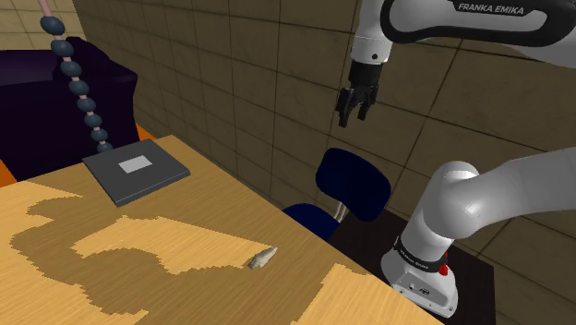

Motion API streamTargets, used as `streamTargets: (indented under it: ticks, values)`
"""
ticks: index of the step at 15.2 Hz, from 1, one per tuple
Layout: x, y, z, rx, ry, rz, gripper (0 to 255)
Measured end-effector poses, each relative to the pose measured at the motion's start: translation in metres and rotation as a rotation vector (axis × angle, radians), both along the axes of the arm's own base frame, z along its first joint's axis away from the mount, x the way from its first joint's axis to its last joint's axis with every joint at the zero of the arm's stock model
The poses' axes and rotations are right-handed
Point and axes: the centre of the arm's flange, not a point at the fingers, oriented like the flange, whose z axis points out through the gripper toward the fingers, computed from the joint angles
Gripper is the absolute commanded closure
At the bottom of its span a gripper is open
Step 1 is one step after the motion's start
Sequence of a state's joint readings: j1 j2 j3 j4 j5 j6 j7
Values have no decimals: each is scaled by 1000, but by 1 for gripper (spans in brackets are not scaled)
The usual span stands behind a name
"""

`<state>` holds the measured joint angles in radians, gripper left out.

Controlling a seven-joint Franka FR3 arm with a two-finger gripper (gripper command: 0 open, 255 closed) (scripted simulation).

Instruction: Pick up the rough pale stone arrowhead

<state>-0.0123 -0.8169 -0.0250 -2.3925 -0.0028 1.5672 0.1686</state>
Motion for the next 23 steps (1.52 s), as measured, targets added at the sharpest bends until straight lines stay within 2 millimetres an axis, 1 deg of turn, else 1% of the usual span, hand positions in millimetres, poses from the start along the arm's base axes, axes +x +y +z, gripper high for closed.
streamTargets:
  ticks: [1,2,4,5,6,12,15,18,19,20,23]
  values:
    - [0,0,0,0,0,0,0]
    - [-2,4,-4,-1,2,-18,0]
    - [-8,19,-17,-4,10,-83,0]
    - [-10,29,-22,-6,15,-121,0]
    - [-11,40,-33,-8,20,-161,0]
    - [-26,101,-78,-21,49,-413,0]
    - [-24,131,-100,-28,64,-539,0]
    - [-22,165,-130,-35,79,-666,0]
    - [-17,172,-134,-37,84,-709,0]
    - [-14,179,-144,-40,89,-751,0]
    - [-3,210,-172,-45,104,-878,0]
